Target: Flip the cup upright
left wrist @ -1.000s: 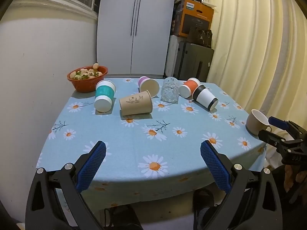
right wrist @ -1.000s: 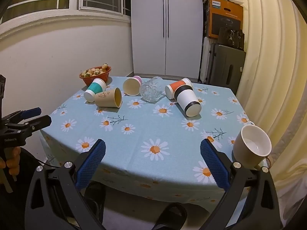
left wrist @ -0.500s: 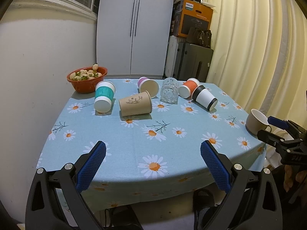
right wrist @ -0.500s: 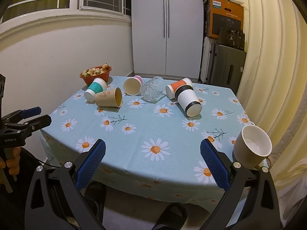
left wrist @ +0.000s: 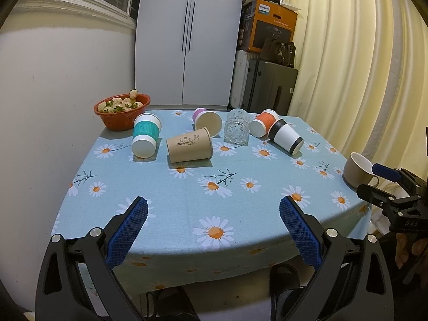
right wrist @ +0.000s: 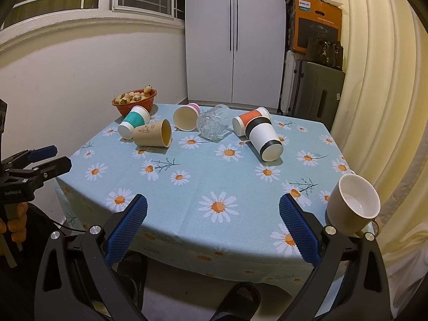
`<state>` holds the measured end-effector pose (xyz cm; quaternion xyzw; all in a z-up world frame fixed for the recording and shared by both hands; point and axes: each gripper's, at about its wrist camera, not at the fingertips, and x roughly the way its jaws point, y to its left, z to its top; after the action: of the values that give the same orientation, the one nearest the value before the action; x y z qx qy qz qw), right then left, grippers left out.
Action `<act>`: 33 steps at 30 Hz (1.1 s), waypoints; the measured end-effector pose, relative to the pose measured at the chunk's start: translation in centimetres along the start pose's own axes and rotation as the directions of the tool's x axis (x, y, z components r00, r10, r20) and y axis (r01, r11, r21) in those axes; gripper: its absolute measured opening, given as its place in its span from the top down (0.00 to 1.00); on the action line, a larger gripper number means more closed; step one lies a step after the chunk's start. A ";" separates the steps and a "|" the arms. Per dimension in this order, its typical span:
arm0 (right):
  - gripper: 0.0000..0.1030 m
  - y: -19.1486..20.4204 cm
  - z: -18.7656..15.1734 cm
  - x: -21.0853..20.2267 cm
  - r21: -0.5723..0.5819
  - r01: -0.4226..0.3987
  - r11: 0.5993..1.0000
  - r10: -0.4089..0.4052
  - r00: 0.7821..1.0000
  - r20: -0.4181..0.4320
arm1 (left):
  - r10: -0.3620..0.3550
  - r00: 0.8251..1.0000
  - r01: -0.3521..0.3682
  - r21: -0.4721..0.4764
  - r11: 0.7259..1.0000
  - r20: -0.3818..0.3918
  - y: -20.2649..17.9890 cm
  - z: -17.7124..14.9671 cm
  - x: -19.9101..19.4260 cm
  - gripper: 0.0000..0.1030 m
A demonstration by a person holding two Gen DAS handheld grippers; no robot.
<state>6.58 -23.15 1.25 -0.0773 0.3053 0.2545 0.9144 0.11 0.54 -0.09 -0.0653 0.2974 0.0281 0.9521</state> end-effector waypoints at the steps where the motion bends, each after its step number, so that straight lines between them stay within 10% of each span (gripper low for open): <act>1: 0.05 0.0 0.0 0.0 -0.001 0.000 1.000 0.000 1.000 -0.001 | 0.000 1.000 0.000 -0.001 1.000 0.001 0.0 0.0 0.0 0.06; 33: 0.05 0.3 0.0 0.2 -0.002 -0.004 1.000 0.004 1.000 -0.012 | 0.000 1.000 0.000 0.019 1.000 -0.008 -0.5 -0.2 0.0 0.06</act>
<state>6.60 -22.83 1.17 -0.0793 0.3105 0.2562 0.9120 0.07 0.07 -0.19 -0.0564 0.3017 0.0251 0.9514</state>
